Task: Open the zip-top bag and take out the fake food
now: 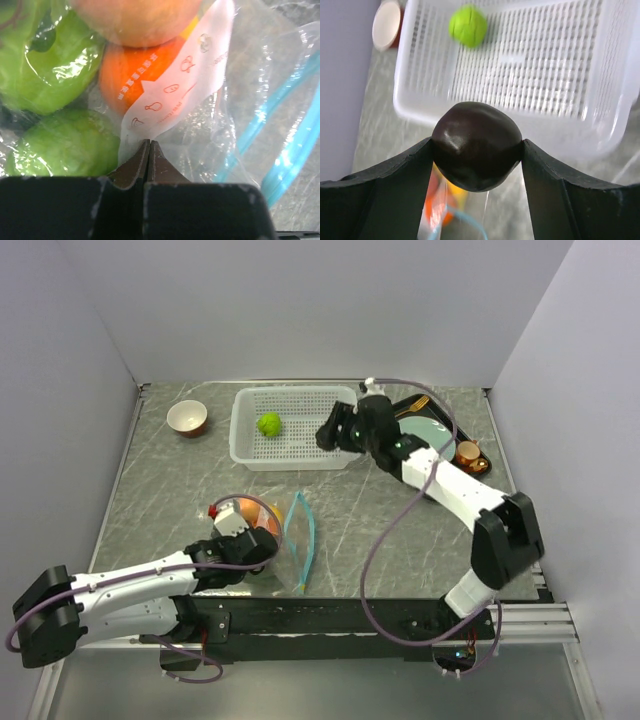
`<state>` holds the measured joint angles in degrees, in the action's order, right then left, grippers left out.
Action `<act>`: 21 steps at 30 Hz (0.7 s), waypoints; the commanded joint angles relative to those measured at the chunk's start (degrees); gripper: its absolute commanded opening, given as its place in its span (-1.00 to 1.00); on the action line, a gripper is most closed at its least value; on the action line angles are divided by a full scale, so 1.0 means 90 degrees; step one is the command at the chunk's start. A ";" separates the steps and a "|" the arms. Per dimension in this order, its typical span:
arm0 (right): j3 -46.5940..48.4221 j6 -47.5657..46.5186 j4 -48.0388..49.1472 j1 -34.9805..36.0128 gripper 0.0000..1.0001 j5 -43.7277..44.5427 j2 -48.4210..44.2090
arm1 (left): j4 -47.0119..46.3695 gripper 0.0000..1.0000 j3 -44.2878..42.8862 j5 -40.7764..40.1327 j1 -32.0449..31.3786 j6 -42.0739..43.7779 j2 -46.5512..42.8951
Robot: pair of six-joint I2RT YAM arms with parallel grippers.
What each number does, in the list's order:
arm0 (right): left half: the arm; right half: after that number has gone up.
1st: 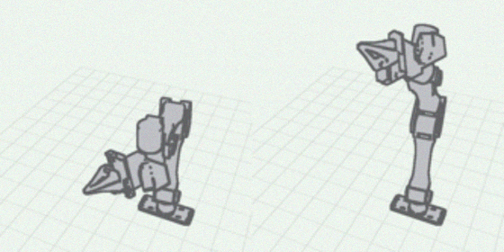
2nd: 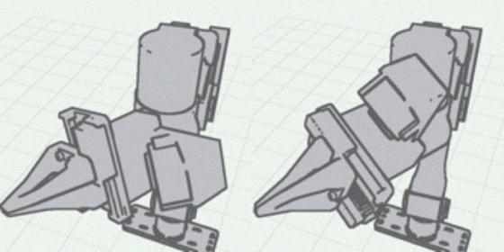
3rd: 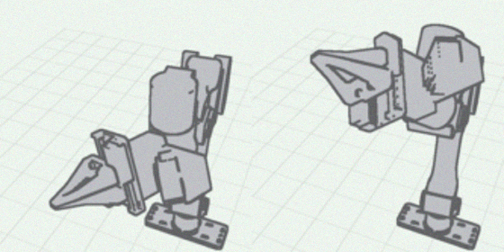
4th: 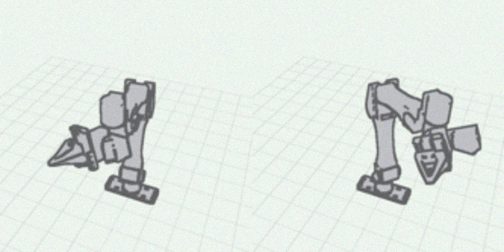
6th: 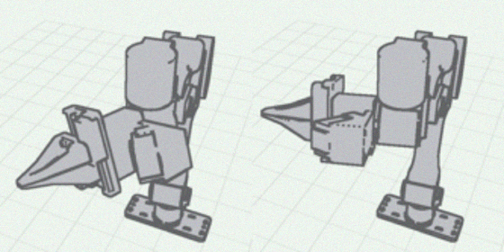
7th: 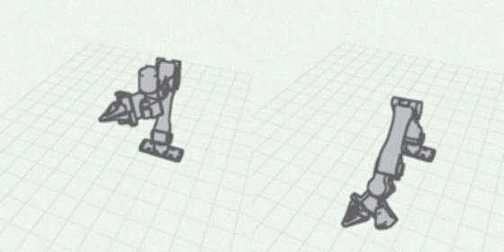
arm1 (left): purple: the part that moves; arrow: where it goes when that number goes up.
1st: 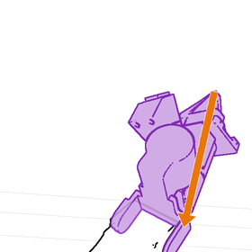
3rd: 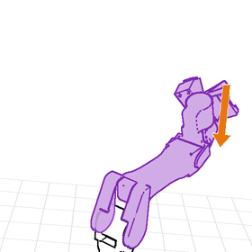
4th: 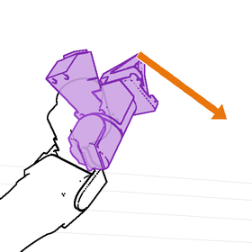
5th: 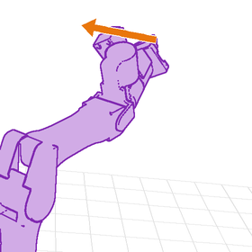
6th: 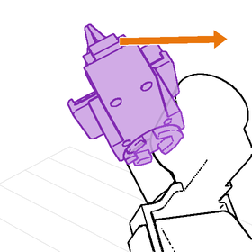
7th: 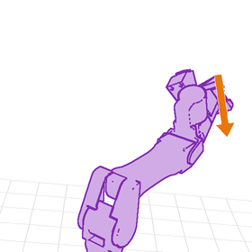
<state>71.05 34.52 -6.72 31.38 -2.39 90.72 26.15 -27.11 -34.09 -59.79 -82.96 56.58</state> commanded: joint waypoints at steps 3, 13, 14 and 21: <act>0.1382 -0.0125 0.0102 -0.0293 0.21 0.0081 0.1295 | 0.0492 -0.99 -0.0561 -0.0050 0.0022 0.0262 -0.0290; 0.2711 -0.0134 -0.0258 -0.0342 0.83 -0.0427 0.2352 | 0.1624 -0.98 -0.1225 -0.0353 0.0042 0.0409 -0.0622; 0.2702 -0.0144 -0.0278 -0.0322 0.89 -0.0456 0.2313 | 0.1693 -0.94 -0.1274 -0.0431 0.0071 0.0409 -0.0642; 0.1552 0.0196 -0.0523 -0.0273 0.78 -0.0271 0.0958 | 0.1626 -0.91 -0.1421 -0.0354 0.0987 0.1062 -0.0769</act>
<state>90.43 34.24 -10.37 28.51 -5.45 110.43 39.75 -37.08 -35.90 -55.24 -77.65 50.54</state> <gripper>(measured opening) 0.911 0.045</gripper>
